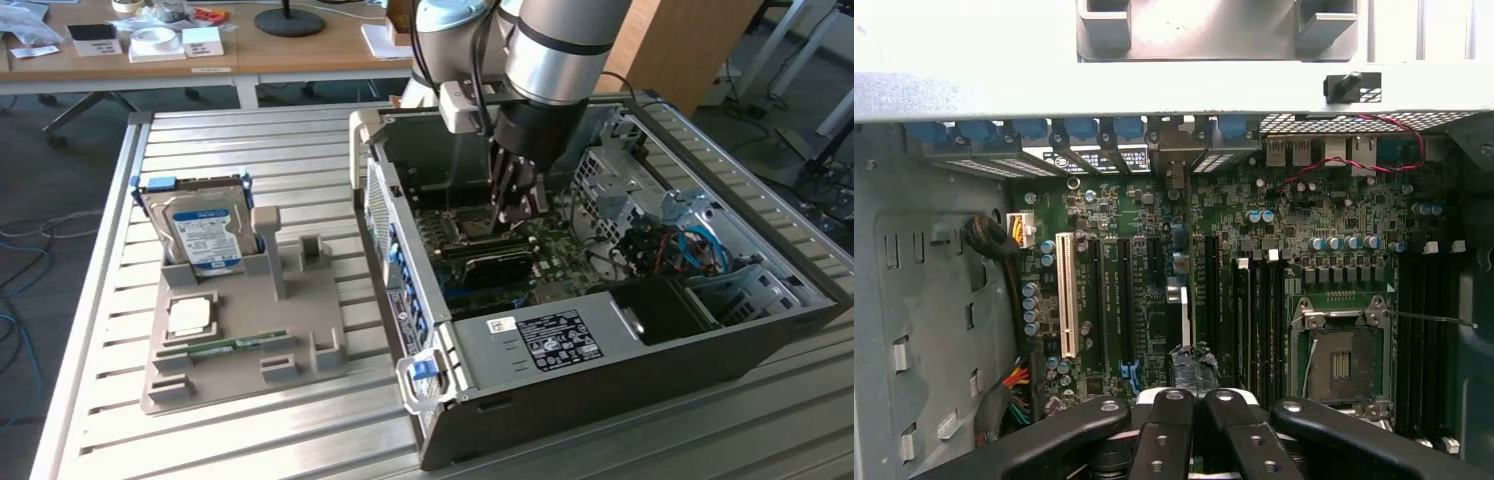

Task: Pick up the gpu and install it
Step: 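Press down on the gpu until it lock into place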

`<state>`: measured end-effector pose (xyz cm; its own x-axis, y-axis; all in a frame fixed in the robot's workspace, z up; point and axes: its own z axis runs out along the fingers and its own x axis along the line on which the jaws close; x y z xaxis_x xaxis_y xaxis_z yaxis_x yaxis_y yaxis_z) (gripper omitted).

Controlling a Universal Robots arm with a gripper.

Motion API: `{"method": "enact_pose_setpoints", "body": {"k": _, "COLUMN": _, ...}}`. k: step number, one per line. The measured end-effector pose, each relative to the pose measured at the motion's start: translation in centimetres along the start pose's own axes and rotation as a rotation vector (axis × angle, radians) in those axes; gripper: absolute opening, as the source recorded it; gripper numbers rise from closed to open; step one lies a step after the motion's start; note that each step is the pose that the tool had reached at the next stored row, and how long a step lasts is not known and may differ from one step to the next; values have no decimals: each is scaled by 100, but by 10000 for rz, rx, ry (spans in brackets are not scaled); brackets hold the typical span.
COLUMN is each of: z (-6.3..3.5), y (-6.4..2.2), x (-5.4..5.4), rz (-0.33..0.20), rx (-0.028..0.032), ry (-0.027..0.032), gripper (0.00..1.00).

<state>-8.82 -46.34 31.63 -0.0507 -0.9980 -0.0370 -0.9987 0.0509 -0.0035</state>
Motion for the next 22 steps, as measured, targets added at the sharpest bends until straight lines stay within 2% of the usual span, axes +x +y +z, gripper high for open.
{"method": "enact_pose_setpoints", "body": {"k": 13, "z": 0, "y": 0, "x": 0, "rz": 0, "rx": 0, "ry": 0, "gripper": 11}}
{"method": "enact_pose_setpoints", "body": {"k": 14, "z": 75, "y": 0, "x": 3, "rz": 0, "rx": 0, "ry": 0, "gripper": 11}}
{"method": "enact_pose_setpoints", "body": {"k": 22, "z": 81, "y": 0, "x": 3, "rz": -1, "rx": 0, "ry": -1, "gripper": 11}}
